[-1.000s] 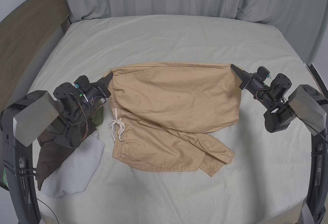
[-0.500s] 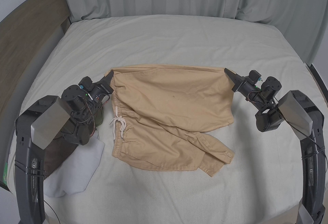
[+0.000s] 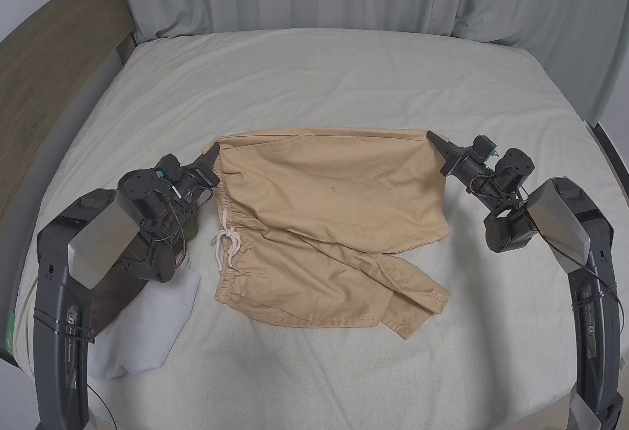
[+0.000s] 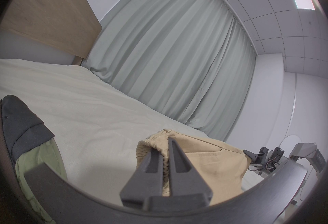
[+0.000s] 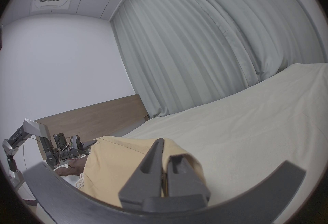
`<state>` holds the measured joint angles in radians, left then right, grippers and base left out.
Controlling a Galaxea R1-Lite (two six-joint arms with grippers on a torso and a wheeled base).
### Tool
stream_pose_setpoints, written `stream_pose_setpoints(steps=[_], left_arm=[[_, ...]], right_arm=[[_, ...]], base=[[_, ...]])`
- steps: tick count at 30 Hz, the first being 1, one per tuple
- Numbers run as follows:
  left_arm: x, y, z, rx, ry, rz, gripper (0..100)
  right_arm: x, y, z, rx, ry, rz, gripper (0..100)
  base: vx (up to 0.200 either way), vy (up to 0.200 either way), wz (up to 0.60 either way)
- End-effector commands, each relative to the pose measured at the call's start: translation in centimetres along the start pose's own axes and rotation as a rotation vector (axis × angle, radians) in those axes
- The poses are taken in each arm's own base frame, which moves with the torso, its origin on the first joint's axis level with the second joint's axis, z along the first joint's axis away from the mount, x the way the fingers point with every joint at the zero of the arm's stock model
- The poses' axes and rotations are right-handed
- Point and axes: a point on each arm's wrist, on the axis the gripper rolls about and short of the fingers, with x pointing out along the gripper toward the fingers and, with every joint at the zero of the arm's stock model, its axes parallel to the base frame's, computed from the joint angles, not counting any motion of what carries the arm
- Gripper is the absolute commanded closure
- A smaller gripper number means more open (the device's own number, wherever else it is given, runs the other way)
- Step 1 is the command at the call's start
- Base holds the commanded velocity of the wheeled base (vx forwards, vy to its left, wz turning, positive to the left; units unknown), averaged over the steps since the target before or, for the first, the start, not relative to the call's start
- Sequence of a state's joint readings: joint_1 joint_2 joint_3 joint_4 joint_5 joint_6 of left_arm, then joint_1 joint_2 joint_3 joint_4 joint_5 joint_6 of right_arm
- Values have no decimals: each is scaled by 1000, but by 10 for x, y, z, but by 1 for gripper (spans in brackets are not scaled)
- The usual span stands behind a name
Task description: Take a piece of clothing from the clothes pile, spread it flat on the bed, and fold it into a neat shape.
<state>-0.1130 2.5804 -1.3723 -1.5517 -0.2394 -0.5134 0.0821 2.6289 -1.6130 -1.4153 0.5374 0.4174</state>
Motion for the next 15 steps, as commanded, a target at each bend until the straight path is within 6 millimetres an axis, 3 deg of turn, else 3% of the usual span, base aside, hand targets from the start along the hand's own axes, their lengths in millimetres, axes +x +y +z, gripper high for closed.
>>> stream_pose_setpoints(steps=[1,2,3,9,13,15], left_arm=[[-1,0,-2,-4,7,0,100],[-1,1,-3,-3,11,-1,100],[-1,1,-3,-4,11,-1,0],[-1,-8,-7,-75,22,-7,0],[-5,-8,-8,-82,42,3,0],[-15,-9,-12,-92,83,27,0]], right_arm=[[1,-2,-2,-4,-3,2,0],[1,-2,-3,-3,-2,1,0],[1,-3,-4,-5,-2,1,0],[-4,-1,-10,5,8,-22,0],[-10,11,-6,19,25,-20,0],[-21,28,-8,42,58,-14,0]], base=[[0,0,0],[0,0,0],[0,0,0],[0,0,0],[0,0,0],[0,0,0]])
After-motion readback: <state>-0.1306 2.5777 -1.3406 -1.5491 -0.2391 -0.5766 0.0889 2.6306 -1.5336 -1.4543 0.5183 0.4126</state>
